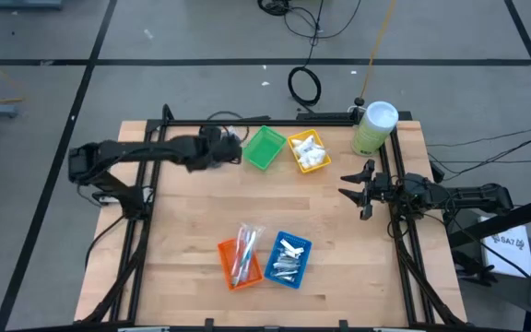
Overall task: Pick & Place Travel size toiletries
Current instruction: Put the black hairbrush into the green bin
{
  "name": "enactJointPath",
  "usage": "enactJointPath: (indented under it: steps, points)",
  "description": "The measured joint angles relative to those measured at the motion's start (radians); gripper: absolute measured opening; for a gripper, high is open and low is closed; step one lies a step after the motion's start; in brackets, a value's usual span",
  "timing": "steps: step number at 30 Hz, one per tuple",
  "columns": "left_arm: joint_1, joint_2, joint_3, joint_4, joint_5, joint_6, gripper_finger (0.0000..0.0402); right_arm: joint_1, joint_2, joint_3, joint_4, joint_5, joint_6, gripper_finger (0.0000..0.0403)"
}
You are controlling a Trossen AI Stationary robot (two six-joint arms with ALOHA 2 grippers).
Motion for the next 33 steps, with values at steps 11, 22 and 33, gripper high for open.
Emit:
enactJointPath:
  steps: [11, 22, 33]
  points:
    - [0.227, 0.104, -0.153, 0.141, 0.278, 0.158, 0.0239, 0.000, 0.000, 0.000, 0.000, 0.000, 0.000, 0.0177]
    - [0.303, 0.096, -0.345, 0.358, 0.363, 0.137, 0.0239, 0.000, 0.000, 0.000, 0.000, 0.000, 0.000, 0.0175]
    - [0.267, 0.098, -0.346, 0.368, 0.384, 0.159, 0.0153, 0.000, 0.000, 0.000, 0.000, 0.000, 0.000, 0.0174]
